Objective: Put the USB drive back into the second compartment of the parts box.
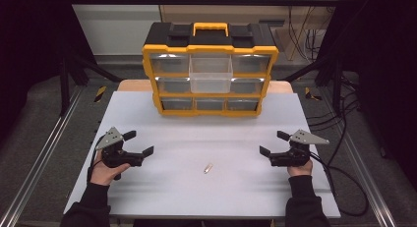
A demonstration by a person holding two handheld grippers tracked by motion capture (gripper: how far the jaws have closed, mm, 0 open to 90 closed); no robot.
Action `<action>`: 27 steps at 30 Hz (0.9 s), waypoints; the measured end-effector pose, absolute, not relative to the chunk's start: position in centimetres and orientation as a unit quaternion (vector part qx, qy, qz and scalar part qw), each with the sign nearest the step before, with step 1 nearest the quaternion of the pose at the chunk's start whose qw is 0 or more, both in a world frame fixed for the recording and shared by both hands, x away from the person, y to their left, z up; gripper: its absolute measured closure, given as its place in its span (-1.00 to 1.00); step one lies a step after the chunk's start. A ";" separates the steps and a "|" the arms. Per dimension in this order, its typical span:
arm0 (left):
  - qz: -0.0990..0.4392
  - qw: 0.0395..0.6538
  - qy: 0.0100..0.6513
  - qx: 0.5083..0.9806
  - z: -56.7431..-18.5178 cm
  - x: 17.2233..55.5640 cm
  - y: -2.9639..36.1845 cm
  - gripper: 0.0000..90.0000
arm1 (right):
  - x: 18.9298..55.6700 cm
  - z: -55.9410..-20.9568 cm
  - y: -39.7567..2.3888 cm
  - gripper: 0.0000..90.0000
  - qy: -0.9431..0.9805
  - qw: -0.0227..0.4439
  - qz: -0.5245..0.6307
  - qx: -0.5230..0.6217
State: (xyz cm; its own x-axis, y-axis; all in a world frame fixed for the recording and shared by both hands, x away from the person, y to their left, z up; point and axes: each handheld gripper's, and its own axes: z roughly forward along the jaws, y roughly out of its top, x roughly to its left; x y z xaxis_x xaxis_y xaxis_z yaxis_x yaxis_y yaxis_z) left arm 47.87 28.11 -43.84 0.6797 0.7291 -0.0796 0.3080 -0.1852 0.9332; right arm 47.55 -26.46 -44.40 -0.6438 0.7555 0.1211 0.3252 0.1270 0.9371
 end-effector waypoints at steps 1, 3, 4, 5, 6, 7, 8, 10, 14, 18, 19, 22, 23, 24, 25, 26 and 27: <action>0.196 0.534 0.348 0.745 -43.8 47.9 28.1 -0.97 | 47.5 -44.4 -26.5 -0.94 0.724 0.197 0.546 0.373; 0.195 0.533 0.349 0.746 -43.8 47.9 28.0 -0.97 | 47.5 -44.4 -26.5 -0.94 0.724 0.197 0.546 0.372; 0.196 0.531 0.348 0.747 -43.8 47.9 27.9 -0.97 | 47.5 -44.4 -26.5 -0.94 0.725 0.197 0.545 0.372; 0.196 0.531 0.348 0.748 -43.8 47.9 27.9 -0.97 | 47.5 -44.4 -26.5 -0.94 0.725 0.197 0.544 0.372; 0.195 0.531 0.348 0.748 -43.8 47.9 27.8 -0.97 | 47.5 -44.4 -26.5 -0.94 0.726 0.196 0.543 0.373; 0.196 0.530 0.347 0.748 -43.7 47.8 27.7 -0.97 | 47.5 -44.4 -26.5 -0.94 0.727 0.197 0.543 0.372; 0.196 0.531 0.347 0.748 -43.6 47.8 27.7 -0.97 | 47.5 -44.4 -26.5 -0.94 0.727 0.197 0.543 0.372; 0.196 0.532 0.345 0.748 -43.4 47.7 27.5 -0.97 | 47.5 -44.4 -26.6 -0.94 0.727 0.197 0.543 0.372; 0.198 0.531 0.342 0.750 -43.0 47.6 27.1 -0.97 | 47.5 -44.4 -26.6 -0.94 0.728 0.199 0.541 0.372; 0.198 0.527 0.342 0.753 -42.7 47.6 26.7 -0.97 | 47.5 -44.5 -26.5 -0.94 0.731 0.199 0.537 0.371; 0.197 0.526 0.342 0.754 -42.7 47.6 26.6 -0.97 | 47.5 -44.5 -26.5 -0.94 0.732 0.199 0.536 0.369; 0.196 0.524 0.342 0.755 -42.5 47.6 26.3 -0.97 | 47.5 -44.5 -26.5 -0.94 0.732 0.198 0.536 0.371; 0.196 0.524 0.342 0.755 -42.4 47.6 26.2 -0.97 | 47.5 -44.5 -26.5 -0.94 0.733 0.199 0.535 0.370; 0.195 0.523 0.341 0.757 -42.4 47.6 26.1 -0.97 | 47.5 -44.5 -26.5 -0.94 0.733 0.201 0.535 0.369; 0.195 0.523 0.340 0.757 -42.3 47.6 25.9 -0.97 | 47.5 -44.4 -26.5 -0.94 0.733 0.201 0.535 0.370; 0.195 0.522 0.340 0.758 -42.3 47.6 25.8 -0.97 | 47.5 -44.4 -26.6 -0.94 0.732 0.201 0.536 0.370; 0.194 0.521 0.339 0.759 -42.2 47.6 25.6 -0.97 | 47.5 -44.4 -26.6 -0.94 0.732 0.201 0.536 0.370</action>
State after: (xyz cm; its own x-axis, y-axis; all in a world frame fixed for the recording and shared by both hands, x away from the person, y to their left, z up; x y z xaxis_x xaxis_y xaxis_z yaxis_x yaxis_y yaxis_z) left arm 47.57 25.61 -42.21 0.6954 0.7162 -0.0592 0.3120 -0.2266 0.9227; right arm 47.49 -26.59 -44.44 -0.6459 0.7566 0.1022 0.3261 0.1524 0.9330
